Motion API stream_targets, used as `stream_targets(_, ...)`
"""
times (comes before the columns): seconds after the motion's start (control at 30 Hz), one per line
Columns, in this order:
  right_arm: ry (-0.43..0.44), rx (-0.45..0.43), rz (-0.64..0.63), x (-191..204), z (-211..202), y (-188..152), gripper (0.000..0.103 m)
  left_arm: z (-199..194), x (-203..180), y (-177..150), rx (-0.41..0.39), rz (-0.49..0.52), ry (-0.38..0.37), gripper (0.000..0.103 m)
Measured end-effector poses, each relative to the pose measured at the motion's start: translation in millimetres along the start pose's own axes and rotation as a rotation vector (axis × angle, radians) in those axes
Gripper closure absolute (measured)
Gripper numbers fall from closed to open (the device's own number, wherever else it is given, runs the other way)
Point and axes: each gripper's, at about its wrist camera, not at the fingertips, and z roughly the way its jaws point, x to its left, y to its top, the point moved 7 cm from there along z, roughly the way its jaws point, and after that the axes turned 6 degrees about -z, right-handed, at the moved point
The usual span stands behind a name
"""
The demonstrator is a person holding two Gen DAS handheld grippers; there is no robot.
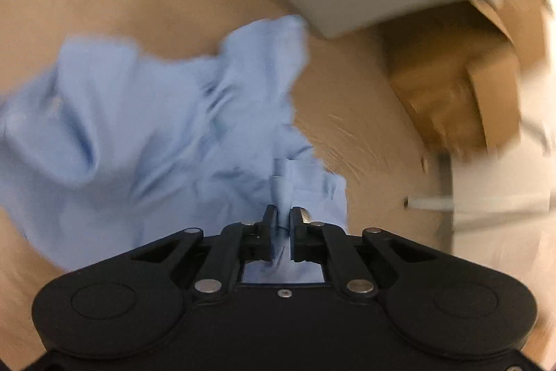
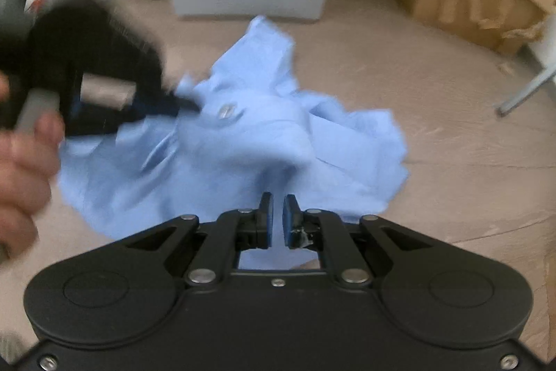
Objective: Fold clothes
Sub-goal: 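Grasp another edge of the shirt with the left gripper while the right gripper holds, then lift the shirt with both grippers and shake it out in the air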
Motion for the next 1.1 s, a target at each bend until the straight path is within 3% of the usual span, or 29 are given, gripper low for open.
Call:
stream_targets(0.03,0.010,0.009,-0.014,3.6,-2.1,-2.6,0.067,-10.2,-4.8,-4.6,0.000,0.042,0.000,0.097)
stream_targets(0.07,0.003,0.011,-0.030,4.5,-5.3,-3.9,0.043,-19.9,-18.4,-13.6,-0.005,0.173,-0.008,0.097)
stream_targets(0.13,-0.017,-0.003,-0.081,2.7,-18.8,-8.8,0.024,-38.1,-41.7,-33.1,-0.013,0.412,-0.032,0.097)
stream_targets(0.27,-0.030,0.043,-0.243,-6.5,-47.9,-29.2,0.023,-78.8,-72.5,-90.9,-0.011,0.903,-0.126,0.097)
stream_targets(0.4,-0.015,0.110,-0.322,-18.6,-79.6,-43.9,0.023,-104.9,-68.6,-142.6,-0.004,1.212,-0.187,0.097)
stream_targets(0.5,-0.057,0.151,-0.393,-24.0,-105.7,-55.3,0.018,-128.1,-59.1,-176.1,-0.007,1.384,-0.228,0.097)
stream_targets(0.63,-0.166,0.219,-0.651,-6.2,-114.0,-79.8,0.017,-144.4,-35.3,-192.2,-0.003,1.473,-0.228,0.097)
stream_targets(0.73,-0.205,0.172,-0.909,13.1,-97.4,-99.4,0.017,-156.9,-25.3,-188.3,-0.020,1.488,-0.218,0.097)
stream_targets(0.8,-0.225,0.166,-1.073,20.1,-61.7,-110.8,0.017,-165.2,-18.0,-180.2,-0.025,1.467,-0.212,0.097)
stream_targets(1.0,-0.247,0.135,-1.180,24.5,21.6,-111.2,0.017,-206.7,-15.9,-164.8,-0.044,1.420,-0.163,0.097)
stream_targets(1.1,-0.241,0.076,-1.227,32.1,45.7,-107.9,0.017,-224.6,-19.1,-157.3,-0.038,1.408,-0.162,0.097)
